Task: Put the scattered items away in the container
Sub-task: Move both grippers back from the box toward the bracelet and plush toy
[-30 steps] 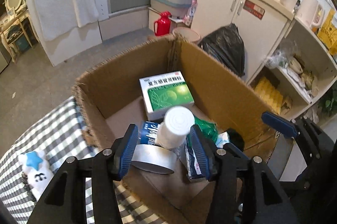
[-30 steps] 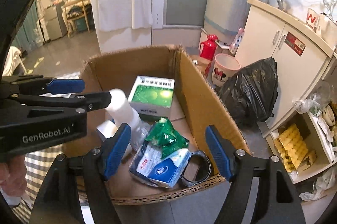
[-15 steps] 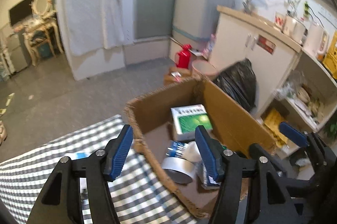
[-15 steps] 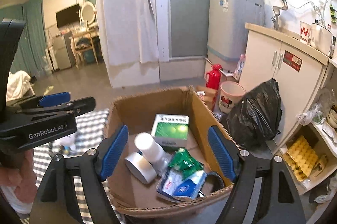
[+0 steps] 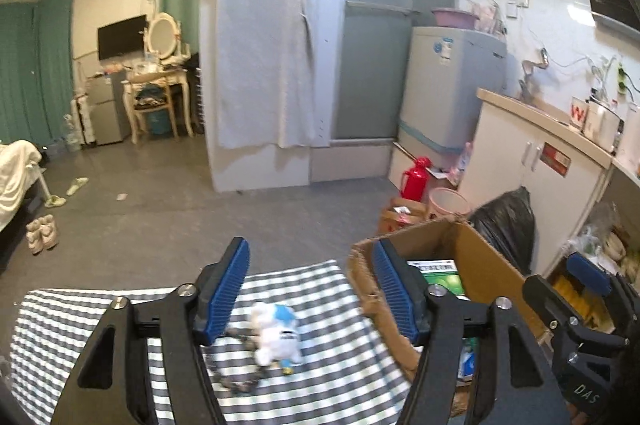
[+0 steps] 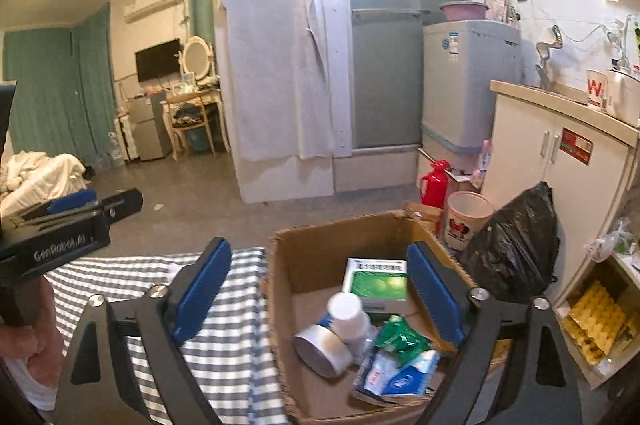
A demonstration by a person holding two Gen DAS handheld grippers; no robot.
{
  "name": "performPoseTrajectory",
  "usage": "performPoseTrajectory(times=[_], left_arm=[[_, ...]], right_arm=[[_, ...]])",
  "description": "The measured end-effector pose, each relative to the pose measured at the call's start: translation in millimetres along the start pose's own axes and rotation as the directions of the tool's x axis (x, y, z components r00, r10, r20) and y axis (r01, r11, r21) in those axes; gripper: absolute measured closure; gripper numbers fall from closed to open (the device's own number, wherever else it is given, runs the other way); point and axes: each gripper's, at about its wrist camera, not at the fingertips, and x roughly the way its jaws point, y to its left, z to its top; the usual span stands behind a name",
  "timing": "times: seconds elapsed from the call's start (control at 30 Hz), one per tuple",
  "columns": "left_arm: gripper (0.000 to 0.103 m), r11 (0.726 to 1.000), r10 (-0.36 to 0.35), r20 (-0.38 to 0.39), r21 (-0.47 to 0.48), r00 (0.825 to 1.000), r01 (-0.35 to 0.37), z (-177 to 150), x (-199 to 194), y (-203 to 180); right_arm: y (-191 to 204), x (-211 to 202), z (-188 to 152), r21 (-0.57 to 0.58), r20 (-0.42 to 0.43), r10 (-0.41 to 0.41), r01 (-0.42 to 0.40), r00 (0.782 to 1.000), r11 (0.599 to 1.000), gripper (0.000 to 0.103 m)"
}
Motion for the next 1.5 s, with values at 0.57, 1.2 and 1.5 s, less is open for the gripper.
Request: performPoseTrajectory(times=[0.57,1.2,1.5], left_arm=[[0.000,0.988,0.145,0.085,-0.060,0.986,-0.140,-15,-51,75],[0.000,0.980,0.184,-0.017,-0.074,0.983,-0.185,-38,-27,115],[0.000,0.979,0.172,-0.124,-0.086,0.977,-0.183,-58,13,130]], right_arm=[[61,-1,3,-0.063,0.033,0.119,-0.117,0.992,0.991,0.000],[99,57,-18,-0.101,-0.105,0.136,-0.146,0.985,0.984,0.000],[109,100,-35,-0.115,-0.221,0.111,-0.139,0.969,0.984,0.000]])
